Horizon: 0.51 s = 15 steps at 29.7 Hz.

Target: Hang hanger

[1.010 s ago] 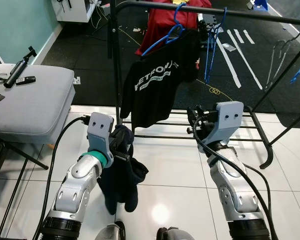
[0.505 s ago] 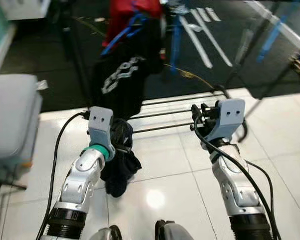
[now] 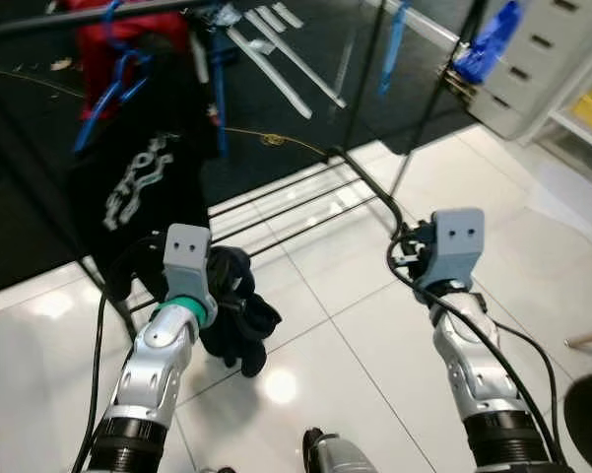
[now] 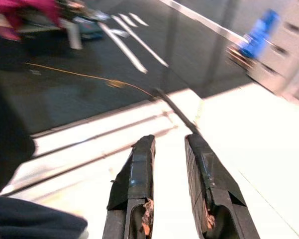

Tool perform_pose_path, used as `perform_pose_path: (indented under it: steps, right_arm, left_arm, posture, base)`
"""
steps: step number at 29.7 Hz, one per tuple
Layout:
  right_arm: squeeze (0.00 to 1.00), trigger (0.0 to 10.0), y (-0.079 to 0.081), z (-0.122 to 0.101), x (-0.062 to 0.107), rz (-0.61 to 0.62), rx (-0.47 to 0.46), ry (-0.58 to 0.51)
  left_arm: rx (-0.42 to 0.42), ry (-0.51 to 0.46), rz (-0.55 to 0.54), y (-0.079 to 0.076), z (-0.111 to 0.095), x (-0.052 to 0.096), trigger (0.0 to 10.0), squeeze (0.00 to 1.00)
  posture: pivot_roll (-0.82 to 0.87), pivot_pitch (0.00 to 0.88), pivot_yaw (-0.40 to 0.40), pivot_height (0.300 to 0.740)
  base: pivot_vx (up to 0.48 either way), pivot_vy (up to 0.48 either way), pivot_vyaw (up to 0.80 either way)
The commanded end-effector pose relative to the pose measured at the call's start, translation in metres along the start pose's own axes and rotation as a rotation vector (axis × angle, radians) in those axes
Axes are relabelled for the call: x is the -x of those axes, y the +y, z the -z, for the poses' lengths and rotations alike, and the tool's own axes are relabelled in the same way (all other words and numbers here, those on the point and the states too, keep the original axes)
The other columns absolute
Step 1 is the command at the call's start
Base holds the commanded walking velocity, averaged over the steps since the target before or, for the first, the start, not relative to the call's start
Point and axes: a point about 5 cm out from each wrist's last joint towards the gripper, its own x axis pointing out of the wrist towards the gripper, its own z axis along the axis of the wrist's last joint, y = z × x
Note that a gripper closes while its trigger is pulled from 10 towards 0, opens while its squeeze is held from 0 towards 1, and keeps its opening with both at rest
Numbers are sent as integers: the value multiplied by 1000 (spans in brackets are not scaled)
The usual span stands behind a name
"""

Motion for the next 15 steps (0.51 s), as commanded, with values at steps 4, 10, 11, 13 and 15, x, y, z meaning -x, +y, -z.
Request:
perform_pose_path:
  steps: [4,10,11,13,15]
  right_arm:
    - [0,10000,-1,11,7,13,-62,27]
    - [0,10000,9,19,13,-18,-98,41]
    - [0,10000,11,20,13,-22,-98,40]
    - [0,10000,12,20,13,-22,-94,33]
    - [0,10000,12,22,13,-19,-90,25]
  left_arm:
    - [32,-45,25,-3,-9,-4,10000,0]
    - [-2,-60,-5,4,-15,-7,10000,0]
    - [-11,-65,-12,5,-15,-7,10000,0]
    - [-14,-65,-30,10,-13,-6,10000,0]
    - [-22,-72,-77,20,-7,-5,10000,0]
  posture:
    - [-49,72,31,740]
    - [-32,64,33,740]
    - [-32,64,33,740]
    - [-40,61,37,740]
    - [-45,56,28,740]
  base:
    - [0,0,-800]
    - [0,0,-800]
    - [0,0,-800]
    - [0,0,-800]
    - [0,0,-800]
